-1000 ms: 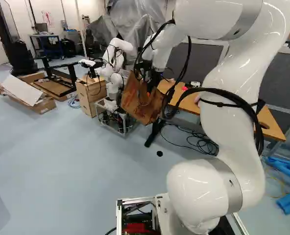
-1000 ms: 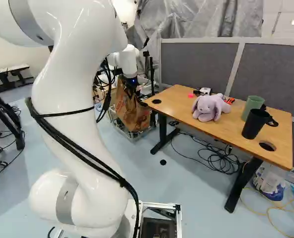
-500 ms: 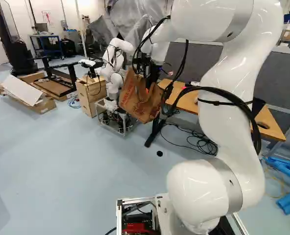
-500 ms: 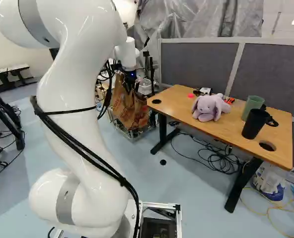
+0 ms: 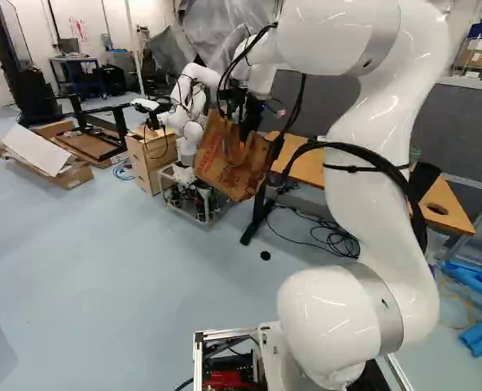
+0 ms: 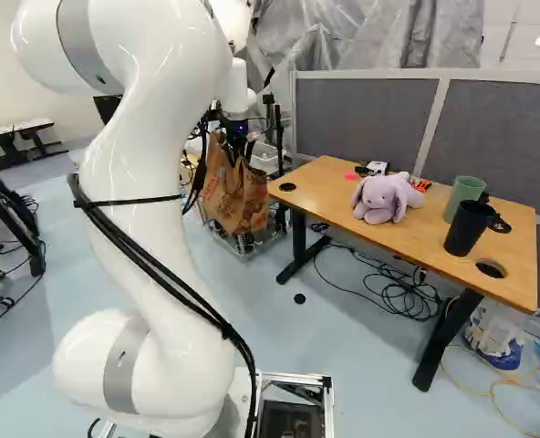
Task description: Pick up the bag on the ground and place it on the table
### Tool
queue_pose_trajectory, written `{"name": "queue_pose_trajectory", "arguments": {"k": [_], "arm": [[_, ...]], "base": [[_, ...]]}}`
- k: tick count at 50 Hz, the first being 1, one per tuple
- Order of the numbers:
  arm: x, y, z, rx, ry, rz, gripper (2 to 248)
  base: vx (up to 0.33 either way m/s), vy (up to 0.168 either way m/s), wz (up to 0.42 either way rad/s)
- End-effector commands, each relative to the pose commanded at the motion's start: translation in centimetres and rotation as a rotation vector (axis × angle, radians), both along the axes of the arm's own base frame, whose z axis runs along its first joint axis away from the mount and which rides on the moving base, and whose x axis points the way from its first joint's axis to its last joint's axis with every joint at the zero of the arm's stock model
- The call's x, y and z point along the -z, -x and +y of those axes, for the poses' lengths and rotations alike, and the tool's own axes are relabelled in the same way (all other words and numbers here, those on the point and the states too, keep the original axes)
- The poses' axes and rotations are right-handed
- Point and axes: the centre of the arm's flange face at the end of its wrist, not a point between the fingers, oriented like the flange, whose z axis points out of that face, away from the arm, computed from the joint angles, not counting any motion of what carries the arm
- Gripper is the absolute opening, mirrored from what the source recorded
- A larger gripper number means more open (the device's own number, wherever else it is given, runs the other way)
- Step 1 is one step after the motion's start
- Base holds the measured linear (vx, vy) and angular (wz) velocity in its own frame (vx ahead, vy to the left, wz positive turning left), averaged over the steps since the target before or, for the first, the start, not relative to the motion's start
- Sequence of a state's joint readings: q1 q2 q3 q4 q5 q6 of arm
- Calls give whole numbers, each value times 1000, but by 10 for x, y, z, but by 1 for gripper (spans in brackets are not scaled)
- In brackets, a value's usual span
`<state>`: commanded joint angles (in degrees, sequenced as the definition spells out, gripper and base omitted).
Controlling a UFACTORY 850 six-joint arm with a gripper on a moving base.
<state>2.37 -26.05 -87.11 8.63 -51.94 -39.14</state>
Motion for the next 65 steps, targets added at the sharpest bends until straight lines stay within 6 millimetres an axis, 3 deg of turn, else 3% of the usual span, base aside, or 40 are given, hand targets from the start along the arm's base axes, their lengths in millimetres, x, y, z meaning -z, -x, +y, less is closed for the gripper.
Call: {"name": "queue_pose_trajectory", "arguments": {"k": [13,65], "arm": [[-6,0,0,-1,-1,-5,25],[-80,37,0,-15,-8,-29,25]], "base": [[0,0,0],[0,0,0]]}}
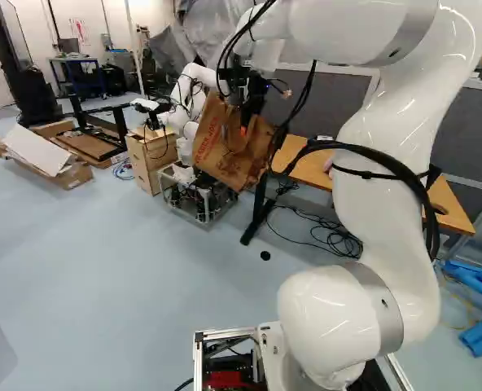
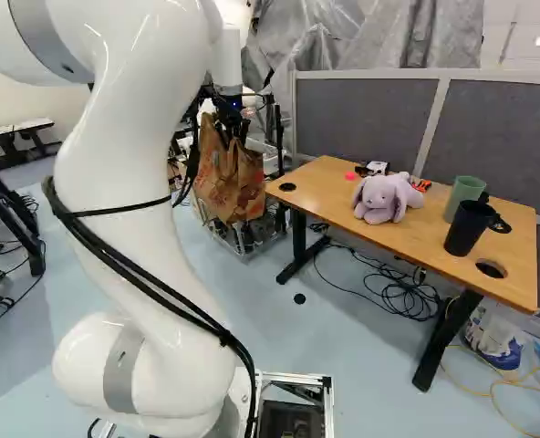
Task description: Pick up the bag on the ground and place it on the table
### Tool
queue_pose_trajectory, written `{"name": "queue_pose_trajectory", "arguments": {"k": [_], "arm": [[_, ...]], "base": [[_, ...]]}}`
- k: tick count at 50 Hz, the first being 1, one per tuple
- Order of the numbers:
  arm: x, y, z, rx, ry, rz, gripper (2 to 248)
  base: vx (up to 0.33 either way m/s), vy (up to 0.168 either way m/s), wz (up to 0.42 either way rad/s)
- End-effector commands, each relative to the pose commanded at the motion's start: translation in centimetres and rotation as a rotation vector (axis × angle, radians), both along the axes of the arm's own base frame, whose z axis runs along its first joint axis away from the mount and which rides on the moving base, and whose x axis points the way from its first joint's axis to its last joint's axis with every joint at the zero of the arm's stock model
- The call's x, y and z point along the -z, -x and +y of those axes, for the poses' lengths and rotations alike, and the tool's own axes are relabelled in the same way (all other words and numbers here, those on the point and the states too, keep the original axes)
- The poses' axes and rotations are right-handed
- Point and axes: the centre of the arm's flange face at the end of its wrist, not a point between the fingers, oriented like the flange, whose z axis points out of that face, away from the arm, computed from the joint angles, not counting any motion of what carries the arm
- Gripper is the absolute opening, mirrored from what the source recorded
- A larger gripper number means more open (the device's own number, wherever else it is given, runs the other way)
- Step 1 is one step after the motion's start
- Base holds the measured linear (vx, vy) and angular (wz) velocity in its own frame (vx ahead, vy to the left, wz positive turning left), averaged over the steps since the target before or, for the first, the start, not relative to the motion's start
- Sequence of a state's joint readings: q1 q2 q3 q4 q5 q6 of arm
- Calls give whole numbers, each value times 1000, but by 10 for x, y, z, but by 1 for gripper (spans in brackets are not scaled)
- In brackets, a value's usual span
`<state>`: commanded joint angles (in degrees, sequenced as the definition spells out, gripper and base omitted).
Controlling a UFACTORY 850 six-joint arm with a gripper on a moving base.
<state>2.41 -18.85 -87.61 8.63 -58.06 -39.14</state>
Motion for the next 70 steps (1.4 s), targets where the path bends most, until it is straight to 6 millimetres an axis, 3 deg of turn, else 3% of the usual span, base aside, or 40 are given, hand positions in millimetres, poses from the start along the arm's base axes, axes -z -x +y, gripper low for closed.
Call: {"name": "queue_pose_trajectory", "arguments": {"k": [29,52,70], "arm": [[-40,22,0,-9,-3,-10,25],[-41,22,-1,-9,-4,-13,25],[-41,22,-1,-9,-4,-13,25]], "base": [[0,0,0],[7,1,-9],[16,-53,-291]]}}
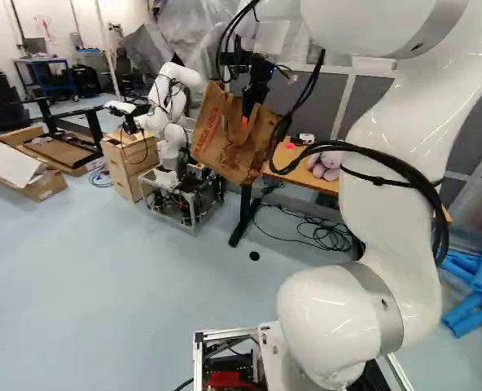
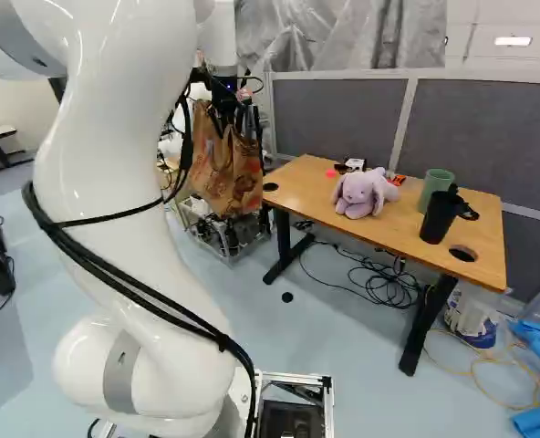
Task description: Pick up the bag on the ground and place it on the table
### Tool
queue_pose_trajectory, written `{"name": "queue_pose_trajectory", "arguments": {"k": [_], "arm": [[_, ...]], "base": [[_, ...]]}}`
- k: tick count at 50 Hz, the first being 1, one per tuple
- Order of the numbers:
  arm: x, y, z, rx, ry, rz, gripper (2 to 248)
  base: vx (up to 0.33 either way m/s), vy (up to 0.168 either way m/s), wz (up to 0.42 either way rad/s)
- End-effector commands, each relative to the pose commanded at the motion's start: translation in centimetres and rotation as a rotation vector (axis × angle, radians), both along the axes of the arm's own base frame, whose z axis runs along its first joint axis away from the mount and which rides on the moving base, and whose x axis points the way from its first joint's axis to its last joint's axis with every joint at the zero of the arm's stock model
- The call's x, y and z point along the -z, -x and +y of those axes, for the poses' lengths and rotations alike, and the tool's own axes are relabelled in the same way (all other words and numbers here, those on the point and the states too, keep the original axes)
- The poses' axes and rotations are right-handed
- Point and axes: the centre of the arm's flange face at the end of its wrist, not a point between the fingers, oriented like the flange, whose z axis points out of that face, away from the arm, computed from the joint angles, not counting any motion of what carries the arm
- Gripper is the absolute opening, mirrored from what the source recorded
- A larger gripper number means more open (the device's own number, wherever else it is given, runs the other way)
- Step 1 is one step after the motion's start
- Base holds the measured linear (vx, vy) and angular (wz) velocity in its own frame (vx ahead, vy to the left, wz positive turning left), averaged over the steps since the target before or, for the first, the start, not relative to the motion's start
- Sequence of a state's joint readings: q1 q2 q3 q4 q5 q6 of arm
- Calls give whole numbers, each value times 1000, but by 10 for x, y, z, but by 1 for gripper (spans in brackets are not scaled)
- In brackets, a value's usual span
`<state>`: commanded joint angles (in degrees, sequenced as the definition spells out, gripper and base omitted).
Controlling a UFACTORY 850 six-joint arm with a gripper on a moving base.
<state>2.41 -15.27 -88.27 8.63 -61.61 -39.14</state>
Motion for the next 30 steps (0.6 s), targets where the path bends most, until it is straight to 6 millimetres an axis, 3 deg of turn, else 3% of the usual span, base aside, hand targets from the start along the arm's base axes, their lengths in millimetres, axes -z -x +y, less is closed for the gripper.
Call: {"name": "queue_pose_trajectory", "arguments": {"k": [16,30], "arm": [[0,0,0,0,0,0,25],[0,0,0,0,0,0,25]], "base": [[29,-52,-261],[153,-76,-395]]}}
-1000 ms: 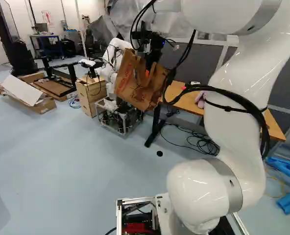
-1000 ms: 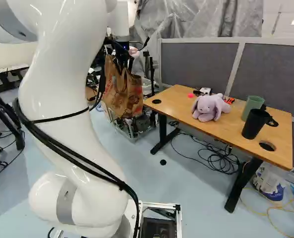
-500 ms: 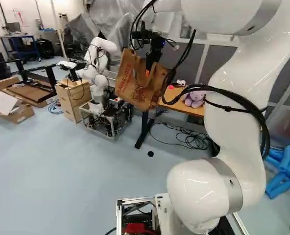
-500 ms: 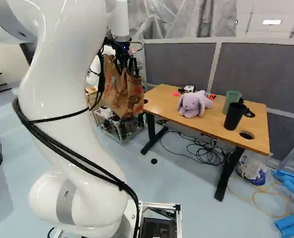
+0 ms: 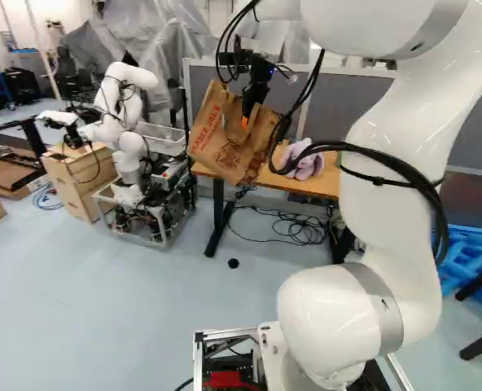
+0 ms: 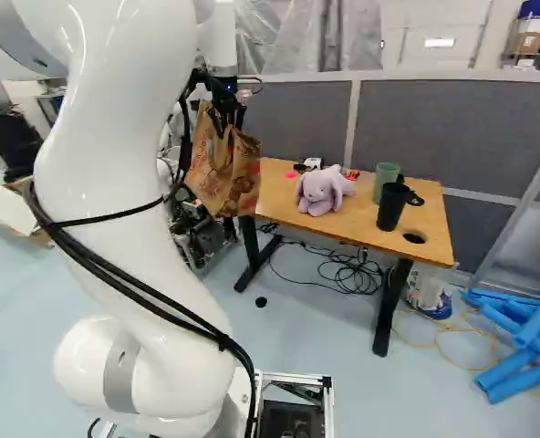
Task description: Pick up the bag on the ground and place it on the table
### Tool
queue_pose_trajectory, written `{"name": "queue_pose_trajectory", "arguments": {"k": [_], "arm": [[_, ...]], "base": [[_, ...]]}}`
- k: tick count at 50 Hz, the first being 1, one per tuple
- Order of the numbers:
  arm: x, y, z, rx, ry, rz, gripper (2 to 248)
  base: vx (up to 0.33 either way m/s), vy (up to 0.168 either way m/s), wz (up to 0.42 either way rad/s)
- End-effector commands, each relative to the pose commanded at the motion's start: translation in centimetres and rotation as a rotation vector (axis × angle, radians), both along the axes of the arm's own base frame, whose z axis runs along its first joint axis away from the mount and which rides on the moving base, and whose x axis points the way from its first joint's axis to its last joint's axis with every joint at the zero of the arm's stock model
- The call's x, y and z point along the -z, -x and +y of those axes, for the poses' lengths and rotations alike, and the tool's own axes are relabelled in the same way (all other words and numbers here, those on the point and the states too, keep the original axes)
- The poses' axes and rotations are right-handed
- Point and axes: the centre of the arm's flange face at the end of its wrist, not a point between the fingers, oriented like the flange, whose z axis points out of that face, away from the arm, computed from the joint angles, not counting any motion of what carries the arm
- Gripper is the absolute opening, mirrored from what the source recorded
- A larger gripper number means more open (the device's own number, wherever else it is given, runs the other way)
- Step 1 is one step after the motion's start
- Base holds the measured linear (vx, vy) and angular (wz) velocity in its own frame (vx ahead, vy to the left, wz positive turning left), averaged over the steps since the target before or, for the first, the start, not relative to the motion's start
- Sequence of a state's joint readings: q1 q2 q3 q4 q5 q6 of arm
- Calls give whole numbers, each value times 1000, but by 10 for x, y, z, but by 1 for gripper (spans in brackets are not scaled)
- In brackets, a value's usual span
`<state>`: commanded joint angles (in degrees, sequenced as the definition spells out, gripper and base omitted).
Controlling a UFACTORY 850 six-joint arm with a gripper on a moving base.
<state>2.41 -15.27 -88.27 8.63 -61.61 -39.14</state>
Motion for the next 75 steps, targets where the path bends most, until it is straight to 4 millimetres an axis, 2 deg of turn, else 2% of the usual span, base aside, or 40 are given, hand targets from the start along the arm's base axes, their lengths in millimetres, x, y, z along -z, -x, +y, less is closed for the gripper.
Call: {"name": "queue_pose_trajectory", "arguments": {"k": [14,35,75], "arm": [[0,0,0,0,0,0,25],[0,0,0,0,0,0,25],[0,-2,0,0,0,-1,25]], "base": [[193,-44,-395],[263,192,-62],[7,6,-4]]}}
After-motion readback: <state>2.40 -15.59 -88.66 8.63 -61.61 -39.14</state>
